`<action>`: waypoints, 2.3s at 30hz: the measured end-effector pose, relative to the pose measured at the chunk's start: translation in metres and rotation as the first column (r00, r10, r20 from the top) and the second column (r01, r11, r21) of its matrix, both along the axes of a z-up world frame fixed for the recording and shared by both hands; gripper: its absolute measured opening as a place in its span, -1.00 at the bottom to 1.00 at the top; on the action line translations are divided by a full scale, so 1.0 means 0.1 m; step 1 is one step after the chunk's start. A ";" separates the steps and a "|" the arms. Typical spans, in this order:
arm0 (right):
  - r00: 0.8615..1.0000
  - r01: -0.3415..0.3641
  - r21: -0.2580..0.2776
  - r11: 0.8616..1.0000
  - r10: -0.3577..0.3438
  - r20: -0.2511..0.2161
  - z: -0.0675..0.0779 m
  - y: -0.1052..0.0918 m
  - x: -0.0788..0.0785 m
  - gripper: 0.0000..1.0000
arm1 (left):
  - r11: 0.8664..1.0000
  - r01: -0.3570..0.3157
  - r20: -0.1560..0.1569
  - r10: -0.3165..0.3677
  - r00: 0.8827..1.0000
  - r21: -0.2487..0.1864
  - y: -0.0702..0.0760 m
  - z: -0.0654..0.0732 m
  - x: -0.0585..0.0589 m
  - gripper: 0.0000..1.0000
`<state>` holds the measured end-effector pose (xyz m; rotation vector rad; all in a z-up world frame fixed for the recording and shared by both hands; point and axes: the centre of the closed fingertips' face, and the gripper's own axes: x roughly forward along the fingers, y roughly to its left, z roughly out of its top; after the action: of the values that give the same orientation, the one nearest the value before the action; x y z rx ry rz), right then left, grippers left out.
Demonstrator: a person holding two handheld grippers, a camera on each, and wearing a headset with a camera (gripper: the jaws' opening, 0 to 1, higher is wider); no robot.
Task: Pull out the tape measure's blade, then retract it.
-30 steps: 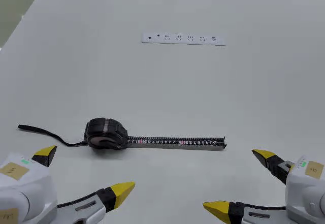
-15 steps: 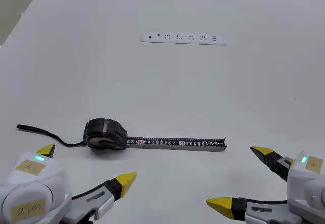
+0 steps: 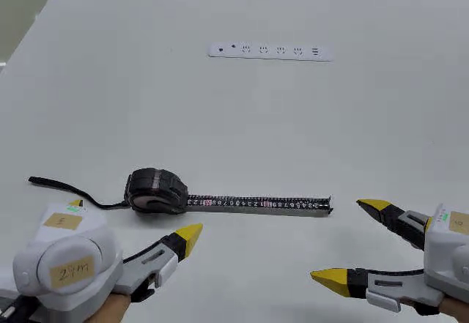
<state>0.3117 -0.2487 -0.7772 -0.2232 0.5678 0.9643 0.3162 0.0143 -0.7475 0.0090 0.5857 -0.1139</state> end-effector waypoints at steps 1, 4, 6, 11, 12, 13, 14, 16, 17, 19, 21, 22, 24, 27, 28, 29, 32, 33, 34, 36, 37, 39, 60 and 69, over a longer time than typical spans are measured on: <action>1.000 -0.010 -0.004 1.000 0.010 0.001 -0.01 -0.01 0.01 0.68 | 1.000 -0.002 0.001 0.002 1.000 0.002 0.00 -0.01 0.02 1.00; 0.999 -0.039 -0.010 0.999 0.039 0.011 -0.04 -0.01 0.04 0.60 | 1.000 -0.014 -0.001 0.014 1.000 0.005 0.02 -0.05 0.07 1.00; 0.998 -0.066 -0.020 0.998 0.066 0.017 -0.06 -0.01 0.05 0.56 | 1.000 -0.019 0.001 0.019 1.000 0.006 0.02 -0.06 0.10 1.00; 0.991 -0.132 -0.046 0.990 0.133 0.021 -0.15 -0.01 0.08 0.38 | 0.999 -0.037 -0.006 0.037 0.999 0.008 0.04 -0.15 0.20 0.99; 0.989 -0.140 -0.052 0.989 0.142 0.030 -0.15 -0.02 0.10 0.35 | 0.999 -0.039 -0.007 0.039 0.999 0.008 0.04 -0.16 0.21 0.99; 0.989 -0.143 -0.055 0.988 0.145 0.030 -0.16 -0.02 0.11 0.32 | 0.999 -0.043 -0.007 0.043 0.999 0.008 0.05 -0.18 0.22 0.99; 0.987 -0.155 -0.060 0.986 0.157 0.025 -0.18 -0.02 0.12 0.30 | 0.999 -0.047 -0.009 0.047 0.999 0.006 0.05 -0.19 0.24 0.98; 0.985 -0.165 -0.073 0.984 0.168 0.033 -0.21 -0.03 0.16 0.28 | 0.998 -0.057 -0.016 0.057 0.998 0.002 0.05 -0.23 0.27 0.97; 0.985 -0.169 -0.076 0.983 0.171 0.033 -0.21 -0.03 0.17 0.26 | 0.998 -0.060 -0.016 0.060 0.998 0.002 0.06 -0.24 0.28 0.97; 0.981 -0.184 -0.084 0.979 0.188 0.038 -0.23 -0.03 0.20 0.20 | 0.998 -0.066 -0.018 0.066 0.998 -0.001 0.06 -0.27 0.30 0.96; 0.977 -0.205 -0.096 0.974 0.209 0.039 -0.26 -0.03 0.23 0.14 | 0.998 -0.068 -0.022 0.068 0.997 0.000 0.06 -0.30 0.33 0.95; 0.975 -0.212 -0.101 0.972 0.217 0.041 -0.27 -0.03 0.25 0.11 | 0.998 -0.068 -0.023 0.068 0.997 0.000 0.05 -0.32 0.34 0.94; 0.973 -0.221 -0.108 0.969 0.226 0.041 -0.29 -0.03 0.29 0.05 | 0.998 -0.066 -0.026 0.066 0.997 -0.002 0.05 -0.34 0.36 0.90; 0.970 -0.234 -0.116 0.965 0.240 0.041 -0.32 -0.03 0.33 -0.02 | 0.997 -0.071 -0.030 0.071 0.997 -0.006 0.05 -0.36 0.39 0.88; 0.969 -0.236 -0.119 0.964 0.243 0.041 -0.33 -0.03 0.35 -0.04 | 0.997 -0.073 -0.032 0.073 0.997 -0.006 0.05 -0.37 0.40 0.87; 0.966 -0.247 -0.125 0.961 0.254 0.041 -0.34 -0.03 0.36 -0.08 | 0.997 -0.077 -0.033 0.077 0.996 -0.009 0.06 -0.37 0.42 0.86; 0.964 -0.256 -0.131 0.958 0.264 0.046 -0.35 -0.02 0.41 -0.15 | 0.996 -0.084 -0.038 0.083 0.996 -0.009 0.06 -0.39 0.45 0.84; 0.962 -0.260 -0.133 0.956 0.268 0.046 -0.36 -0.03 0.43 -0.18 | 0.996 -0.085 -0.039 0.084 0.996 -0.009 0.07 -0.40 0.46 0.83; 0.960 -0.266 -0.140 0.954 0.275 0.049 -0.37 -0.03 0.45 -0.21 | 0.996 -0.087 -0.042 0.087 0.995 -0.011 0.07 -0.41 0.47 0.82; 0.956 -0.278 -0.150 0.949 0.288 0.051 -0.38 -0.03 0.48 -0.25 | 0.996 -0.091 -0.050 0.090 0.995 -0.011 0.08 -0.44 0.48 0.81; 0.956 -0.279 -0.151 0.948 0.289 0.048 -0.39 -0.03 0.49 -0.26 | 0.996 -0.093 -0.052 0.092 0.994 -0.011 0.08 -0.45 0.49 0.80; 0.953 -0.290 -0.157 0.944 0.301 0.047 -0.41 -0.03 0.50 -0.32 | 0.995 -0.098 -0.056 0.097 0.994 -0.012 0.09 -0.47 0.50 0.79; 0.929 -0.365 -0.150 0.919 0.370 0.006 -0.45 0.04 0.57 -0.70 | 0.992 -0.123 -0.114 0.119 0.986 -0.034 0.06 -0.66 0.59 0.56; 0.933 -0.358 -0.137 0.923 0.360 -0.016 -0.46 0.02 0.57 -0.75 | 0.989 -0.144 -0.118 0.138 0.983 -0.043 0.04 -0.68 0.60 0.47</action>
<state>0.3683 -0.2465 -0.8237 -0.4680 0.5970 1.2802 0.3763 0.0182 -0.8157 -0.0899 0.6963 0.0088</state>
